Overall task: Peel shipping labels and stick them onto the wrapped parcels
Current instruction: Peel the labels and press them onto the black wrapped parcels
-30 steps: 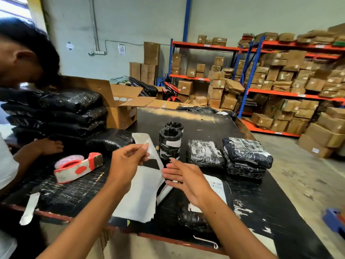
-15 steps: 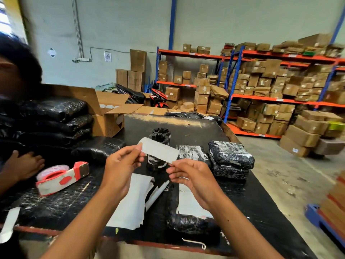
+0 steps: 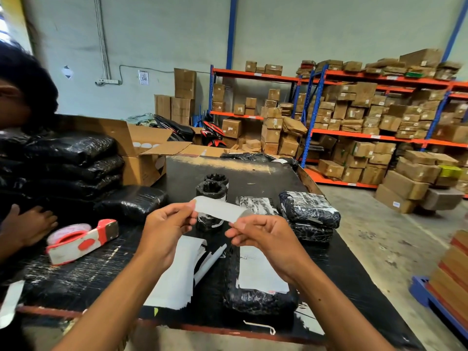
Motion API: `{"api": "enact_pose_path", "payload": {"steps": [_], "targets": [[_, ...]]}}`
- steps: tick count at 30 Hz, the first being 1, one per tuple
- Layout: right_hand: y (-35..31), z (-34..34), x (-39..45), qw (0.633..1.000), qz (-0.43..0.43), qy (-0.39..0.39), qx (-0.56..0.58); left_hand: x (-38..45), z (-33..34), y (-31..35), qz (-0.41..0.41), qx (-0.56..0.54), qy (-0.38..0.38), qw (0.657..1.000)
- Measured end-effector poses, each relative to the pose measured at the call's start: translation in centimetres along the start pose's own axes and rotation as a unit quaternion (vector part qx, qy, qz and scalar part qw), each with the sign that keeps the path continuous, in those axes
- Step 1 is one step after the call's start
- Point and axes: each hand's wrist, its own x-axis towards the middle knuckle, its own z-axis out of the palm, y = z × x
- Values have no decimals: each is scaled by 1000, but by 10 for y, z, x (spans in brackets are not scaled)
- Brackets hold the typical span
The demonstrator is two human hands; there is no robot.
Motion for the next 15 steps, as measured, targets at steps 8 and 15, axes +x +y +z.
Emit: {"api": "enact_pose_path", "payload": {"steps": [8, 15], "targets": [[-12, -6, 6, 997, -44, -20, -54, -11, 11, 4, 159, 299, -23, 941], [-23, -4, 10, 991, -63, -23, -114, -24, 38, 16, 197, 269, -148, 931]]}}
